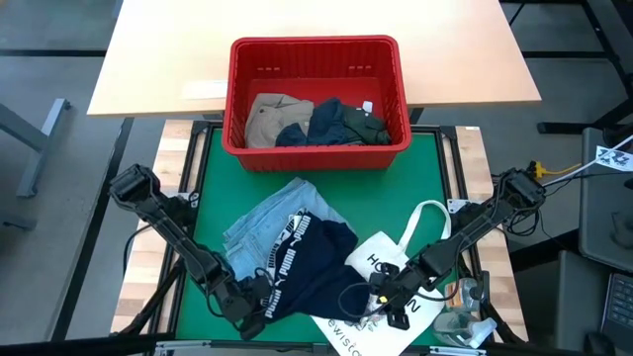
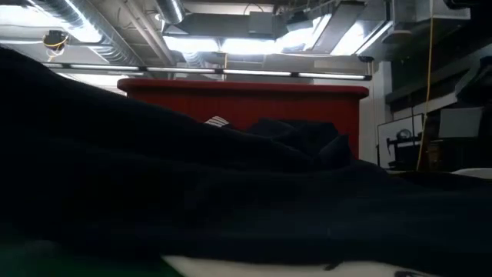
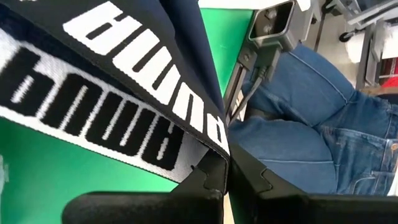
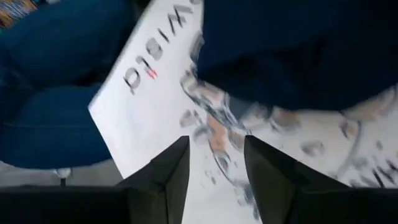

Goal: Fold Laundry from Bin
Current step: Fold the dark blue boxer shorts

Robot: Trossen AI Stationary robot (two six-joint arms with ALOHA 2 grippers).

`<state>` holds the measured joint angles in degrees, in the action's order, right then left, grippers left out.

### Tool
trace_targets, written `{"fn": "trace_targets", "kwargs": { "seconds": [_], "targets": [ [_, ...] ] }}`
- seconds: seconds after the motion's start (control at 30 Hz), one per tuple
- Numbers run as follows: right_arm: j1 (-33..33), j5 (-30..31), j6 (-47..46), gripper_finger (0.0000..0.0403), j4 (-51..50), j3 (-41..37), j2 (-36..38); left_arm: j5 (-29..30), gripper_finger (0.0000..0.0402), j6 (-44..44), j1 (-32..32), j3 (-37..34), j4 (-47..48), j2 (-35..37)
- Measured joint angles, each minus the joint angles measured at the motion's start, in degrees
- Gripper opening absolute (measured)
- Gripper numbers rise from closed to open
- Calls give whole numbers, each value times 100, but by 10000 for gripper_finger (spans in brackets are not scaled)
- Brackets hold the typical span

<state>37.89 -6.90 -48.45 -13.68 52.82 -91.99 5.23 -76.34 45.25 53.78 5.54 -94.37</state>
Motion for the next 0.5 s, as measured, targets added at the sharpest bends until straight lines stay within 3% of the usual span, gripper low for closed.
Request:
{"fn": "trace_targets", "kwargs": {
  "seconds": [0.3, 0.5],
  "targets": [
    [-4, 76, 9, 153, 1201, 4, -642, 2, 0, -2, 72, 0, 0, 0],
    [-4, 79, 7, 153, 1404, 4, -951, 4, 0, 0, 70, 0, 0, 0]
  ]
}}
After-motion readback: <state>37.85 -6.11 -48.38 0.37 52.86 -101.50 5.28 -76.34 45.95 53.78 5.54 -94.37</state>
